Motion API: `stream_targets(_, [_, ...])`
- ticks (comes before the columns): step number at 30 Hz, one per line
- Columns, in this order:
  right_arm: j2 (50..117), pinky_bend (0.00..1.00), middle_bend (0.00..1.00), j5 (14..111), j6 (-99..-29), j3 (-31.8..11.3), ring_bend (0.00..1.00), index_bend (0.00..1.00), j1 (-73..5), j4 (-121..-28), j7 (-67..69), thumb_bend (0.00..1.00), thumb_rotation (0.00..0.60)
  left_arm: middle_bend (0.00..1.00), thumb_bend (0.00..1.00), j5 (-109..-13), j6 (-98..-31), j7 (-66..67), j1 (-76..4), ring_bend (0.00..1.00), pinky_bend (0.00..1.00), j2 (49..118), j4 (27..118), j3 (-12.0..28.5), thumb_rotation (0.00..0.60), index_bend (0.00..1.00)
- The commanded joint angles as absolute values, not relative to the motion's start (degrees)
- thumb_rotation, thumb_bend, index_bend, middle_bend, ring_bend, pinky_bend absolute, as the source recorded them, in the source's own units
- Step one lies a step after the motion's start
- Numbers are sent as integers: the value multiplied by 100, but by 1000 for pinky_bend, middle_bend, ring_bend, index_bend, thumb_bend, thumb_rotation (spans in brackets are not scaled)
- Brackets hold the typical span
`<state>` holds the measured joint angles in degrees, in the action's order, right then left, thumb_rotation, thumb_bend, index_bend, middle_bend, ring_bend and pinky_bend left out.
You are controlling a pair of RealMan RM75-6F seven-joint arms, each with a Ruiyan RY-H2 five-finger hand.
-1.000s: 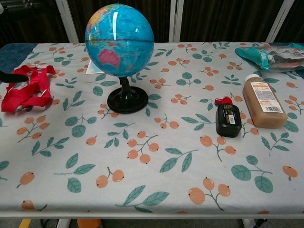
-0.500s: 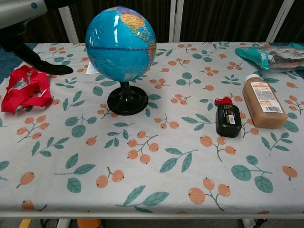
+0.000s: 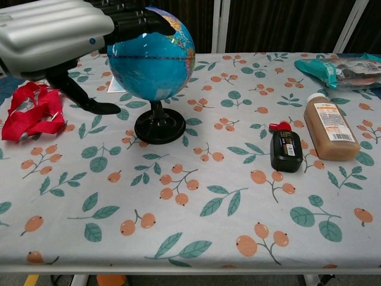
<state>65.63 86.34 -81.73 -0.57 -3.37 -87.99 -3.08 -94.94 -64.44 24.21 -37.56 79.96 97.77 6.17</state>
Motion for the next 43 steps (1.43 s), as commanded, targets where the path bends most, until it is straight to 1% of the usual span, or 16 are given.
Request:
stream_targets(1, [6566, 0, 0, 8631, -8168, -56, 0, 0, -338, -8793, -308, 173, 600, 21, 180, -9491, -6474, 2467, -3748, 0, 0, 8003, 9756, 600, 600, 45])
stream_targets(9, [6574, 0, 0, 8643, -8166, -55, 0, 0, -343, -8810, -345, 174, 600, 21, 180, -9435, -6587, 2576, -3639, 0, 0, 7890, 9816, 510, 600, 45])
stream_targets(15, [6563, 0, 0, 8650, -8181, -59, 0, 0, -341, -8839, -366, 174, 600, 21, 180, -9345, -6762, 2633, -3408, 0, 0, 7613, 9839, 367, 600, 45])
stream_targets(22, [6566, 0, 0, 8659, -8166, -57, 0, 0, -354, -8871, -418, 173, 600, 46, 179, -8938, -7151, 2602, -2953, 0, 0, 7218, 9803, 309, 600, 45])
stream_targets(24, [6564, 0, 0, 8659, -8162, -59, 0, 0, -358, -8884, -435, 173, 600, 61, 180, -8853, -7243, 2564, -2856, 0, 0, 7151, 9796, 310, 600, 45])
stream_targets(30, [6563, 0, 0, 8677, -8160, -55, 0, 0, -368, -8934, -490, 174, 600, 63, 179, -8784, -7555, 2433, -2578, 0, 0, 7013, 9709, 275, 600, 45])
stream_targets(38, [6519, 0, 0, 8713, -8200, -75, 0, 0, -381, -9050, -524, 173, 600, 63, 180, -8430, -8262, 1993, -1715, 0, 0, 6787, 9389, -7, 600, 54])
stream_targets(43, [6556, 0, 0, 8718, -8181, -70, 0, 0, -398, -9121, -678, 167, 600, 63, 179, -8261, -8672, 1452, -1130, 0, 0, 6677, 9061, -194, 600, 54])
